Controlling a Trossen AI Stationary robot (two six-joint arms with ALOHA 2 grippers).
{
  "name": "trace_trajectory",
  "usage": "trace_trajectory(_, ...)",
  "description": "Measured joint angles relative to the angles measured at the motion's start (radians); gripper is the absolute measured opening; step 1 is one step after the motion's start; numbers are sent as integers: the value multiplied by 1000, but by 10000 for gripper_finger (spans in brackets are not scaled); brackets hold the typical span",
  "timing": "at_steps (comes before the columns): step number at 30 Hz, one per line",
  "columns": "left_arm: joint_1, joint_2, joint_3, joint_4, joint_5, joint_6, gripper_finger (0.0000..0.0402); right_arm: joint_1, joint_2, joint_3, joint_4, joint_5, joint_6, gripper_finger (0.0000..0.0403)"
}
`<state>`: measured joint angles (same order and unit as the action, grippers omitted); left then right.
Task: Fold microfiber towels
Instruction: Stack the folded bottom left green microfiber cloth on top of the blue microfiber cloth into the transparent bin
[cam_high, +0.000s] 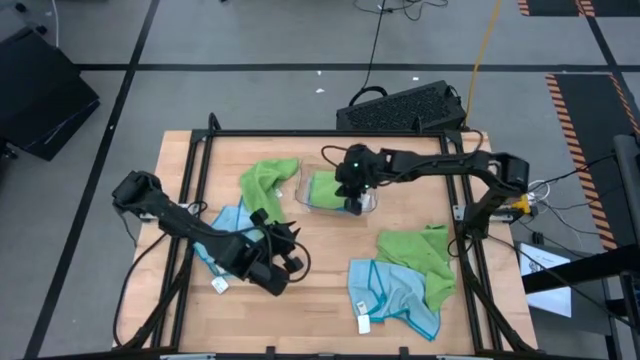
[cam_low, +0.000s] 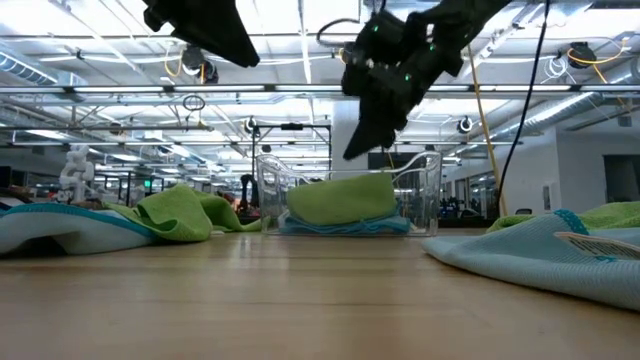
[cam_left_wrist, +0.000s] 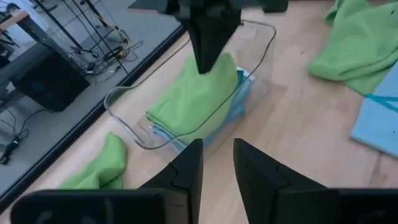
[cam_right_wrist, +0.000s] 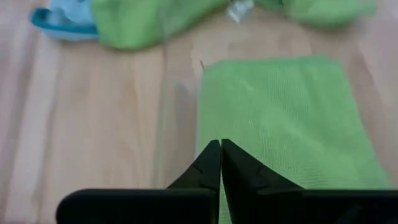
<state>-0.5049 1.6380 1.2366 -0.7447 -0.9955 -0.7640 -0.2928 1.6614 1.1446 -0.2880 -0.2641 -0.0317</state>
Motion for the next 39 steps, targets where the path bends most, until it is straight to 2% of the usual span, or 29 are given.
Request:
trace_trajectory(11,0,9,0,12,8,34,90,0,161,-1,-24,-2,35,1)
trace_trajectory(18,0,9,0,13,8,37,90,0,69,1,-39,-2,10,1)
trace_trajectory(22,0,9,0,17,7,49,90,7,5,3,26,-1,4,1)
trace_trajectory(25,1,9,0,22,1,53,90,14,8,3,85,1,12,1)
trace_trajectory(33,1,9,0,65,-1,92,90,13,156,5,207,2,50,0)
trace_trajectory(39,2,9,0,78,-1,108,90,2,280,52,163,0,50,0)
